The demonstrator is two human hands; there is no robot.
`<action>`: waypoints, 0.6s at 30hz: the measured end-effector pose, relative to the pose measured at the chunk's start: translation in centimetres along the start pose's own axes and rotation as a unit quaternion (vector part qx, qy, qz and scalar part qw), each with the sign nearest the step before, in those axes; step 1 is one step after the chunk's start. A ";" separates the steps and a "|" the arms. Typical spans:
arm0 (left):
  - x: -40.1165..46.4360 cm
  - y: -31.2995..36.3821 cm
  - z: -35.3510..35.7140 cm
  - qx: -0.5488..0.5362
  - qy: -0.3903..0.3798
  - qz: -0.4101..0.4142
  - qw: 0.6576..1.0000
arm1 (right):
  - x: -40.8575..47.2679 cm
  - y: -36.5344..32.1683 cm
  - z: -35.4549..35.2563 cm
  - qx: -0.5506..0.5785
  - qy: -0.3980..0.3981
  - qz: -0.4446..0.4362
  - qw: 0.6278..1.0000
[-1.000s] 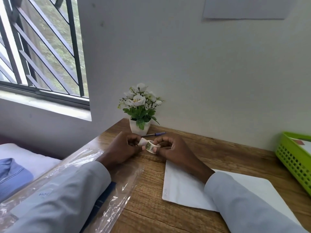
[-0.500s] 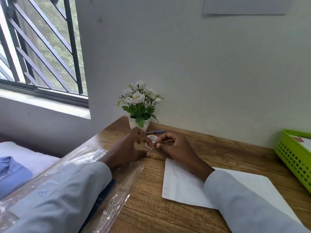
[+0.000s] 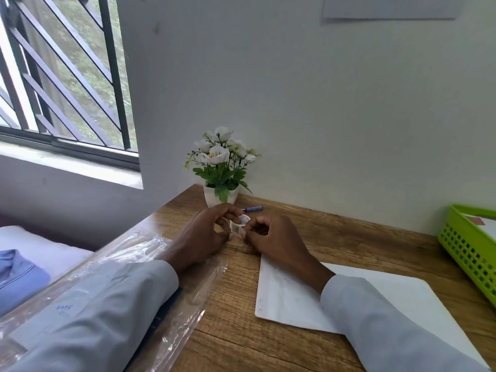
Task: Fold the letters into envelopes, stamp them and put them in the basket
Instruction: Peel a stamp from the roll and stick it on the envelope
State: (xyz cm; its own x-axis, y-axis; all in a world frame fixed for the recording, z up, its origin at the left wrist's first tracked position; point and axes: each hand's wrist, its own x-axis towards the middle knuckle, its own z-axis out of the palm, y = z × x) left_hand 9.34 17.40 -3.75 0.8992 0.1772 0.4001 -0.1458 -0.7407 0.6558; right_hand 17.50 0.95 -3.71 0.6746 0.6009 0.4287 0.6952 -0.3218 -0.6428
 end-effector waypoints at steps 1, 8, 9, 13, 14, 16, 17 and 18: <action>0.0 -0.1 0.0 0.011 0.006 0.002 1.000 | 0.0 0.1 0.0 0.005 -0.001 0.006 1.000; 0.2 -1.1 -0.1 0.057 0.011 0.016 0.998 | 0.4 0.2 -0.3 0.067 -0.016 0.072 0.995; 0.3 -1.2 -0.1 0.063 0.010 0.022 0.998 | 0.4 0.3 -0.5 0.091 -0.020 0.089 0.992; 0.6 -1.2 -0.2 0.084 -0.009 0.050 0.995 | 0.5 0.6 -1.1 0.182 -0.030 0.136 0.973; 0.6 -1.2 -0.1 0.085 -0.019 0.055 0.995 | 0.5 0.6 -1.3 0.200 -0.032 0.143 0.969; 0.6 -1.1 -0.1 0.078 -0.032 0.061 0.995 | 0.4 0.6 -1.4 0.228 -0.033 0.151 0.961; 0.5 -1.1 0.0 0.063 -0.035 0.060 0.996 | 0.4 0.7 -1.5 0.237 -0.033 0.154 0.959; 0.5 -1.0 0.0 0.039 -0.036 0.055 0.997 | 0.4 0.7 -1.5 0.244 -0.032 0.155 0.957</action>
State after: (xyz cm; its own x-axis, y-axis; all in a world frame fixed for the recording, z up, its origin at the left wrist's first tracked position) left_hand 9.96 18.28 -4.18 0.9071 0.0467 0.4183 -0.2158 -0.8016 0.5575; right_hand 18.63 -0.11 -3.02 0.8027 0.5800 0.1392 0.2547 -0.1222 -0.9593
